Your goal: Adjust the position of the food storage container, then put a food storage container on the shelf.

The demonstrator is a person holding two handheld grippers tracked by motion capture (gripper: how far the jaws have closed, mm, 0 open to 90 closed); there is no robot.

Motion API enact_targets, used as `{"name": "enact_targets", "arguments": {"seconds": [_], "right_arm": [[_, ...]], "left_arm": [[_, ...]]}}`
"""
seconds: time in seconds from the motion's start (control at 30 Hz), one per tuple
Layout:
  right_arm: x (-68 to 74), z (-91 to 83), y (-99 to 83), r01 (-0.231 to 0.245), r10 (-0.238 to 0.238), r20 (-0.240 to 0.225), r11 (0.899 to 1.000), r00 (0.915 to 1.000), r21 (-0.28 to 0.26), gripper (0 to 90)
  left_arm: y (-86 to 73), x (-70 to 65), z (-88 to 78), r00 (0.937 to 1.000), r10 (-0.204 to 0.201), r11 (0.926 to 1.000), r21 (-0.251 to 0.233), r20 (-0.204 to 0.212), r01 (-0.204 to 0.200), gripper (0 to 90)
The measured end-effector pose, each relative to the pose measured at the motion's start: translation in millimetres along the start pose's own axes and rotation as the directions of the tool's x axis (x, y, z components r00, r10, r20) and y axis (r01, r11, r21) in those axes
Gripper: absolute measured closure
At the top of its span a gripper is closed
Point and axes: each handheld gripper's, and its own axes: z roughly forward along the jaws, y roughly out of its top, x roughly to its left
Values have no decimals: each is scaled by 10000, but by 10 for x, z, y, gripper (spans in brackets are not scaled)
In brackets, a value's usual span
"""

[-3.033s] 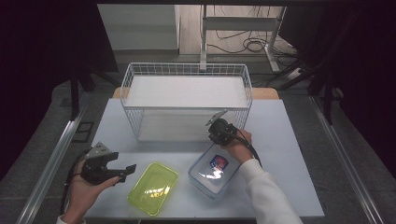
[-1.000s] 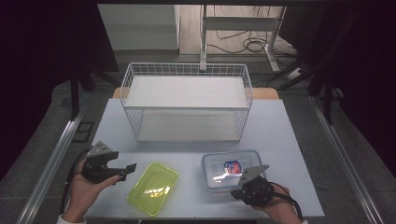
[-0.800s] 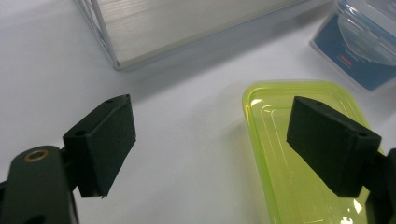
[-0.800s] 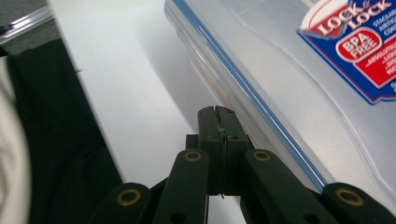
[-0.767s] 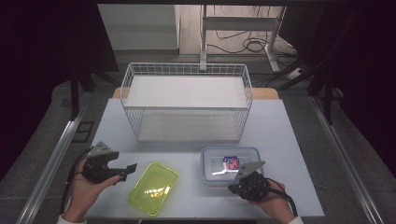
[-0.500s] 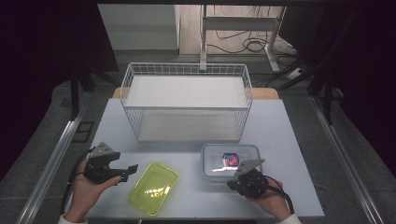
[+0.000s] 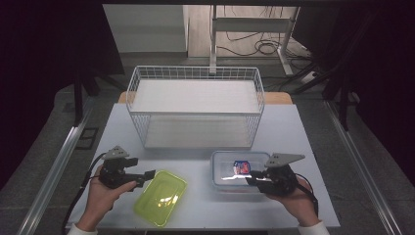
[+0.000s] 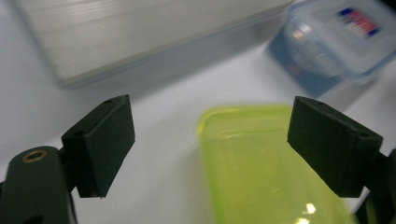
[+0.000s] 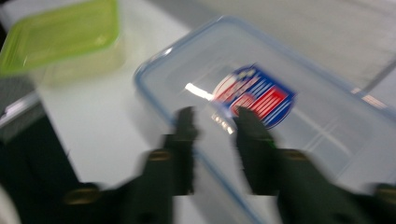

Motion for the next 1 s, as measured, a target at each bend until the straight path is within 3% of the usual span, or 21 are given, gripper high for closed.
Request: {"name": "enact_targets", "arguments": {"seconds": [0.03,0.07,0.1,0.27,0.43,0.63,0.7,0.8,0.87,0.93,0.97,1.0], "right_arm": [[-35,1,52,-358,364,215,9990,9991,-277,464],[-35,1,52,-358,364,215,9990,9991,-277,464],[-67,-5,75,-709,724,228,9958,9971,-582,351],[-124,-59,35,-1155,1219,521,9869,9912,-1127,227],[-202,-184,-67,-1830,1952,598,9689,9789,-1667,194],[-261,-254,-118,-2281,2440,698,9563,9673,-1827,192],[-307,-251,-132,-2611,2769,727,9494,9582,-1748,193],[-336,-254,-146,-2692,2852,832,9490,9548,-1638,198],[-366,-260,-172,-2813,2976,954,9472,9499,-1537,199],[-380,-266,-186,-2911,3077,974,9443,9465,-1536,199],[-406,-282,-215,-3093,3253,971,9391,9406,-1499,199],[-406,-282,-215,-3093,3253,971,9391,9406,-1499,199]], "left_arm": [[28,-20,-3,9999,-15,10000,-60,113,16,141],[54,-44,-7,10000,57,9999,-107,54,-57,141],[77,-66,-10,9999,117,9998,-147,-28,-117,137],[133,-187,-8,9997,100,9998,-157,204,-97,134],[229,-405,-24,9976,582,9982,-166,373,-576,148],[386,-614,98,9941,544,9985,-30,942,-544,143],[427,-649,163,9910,284,9996,22,1306,-289,127],[495,-689,242,9890,-28,10000,7,1477,27,123],[537,-702,311,9825,-338,9994,139,1833,318,118],[572,-749,391,9841,-341,9991,305,1744,292,115],[588,-777,434,9829,-342,9988,400,1812,274,113],[605,-803,480,9808,-374,9984,494,1915,284,113]]}}
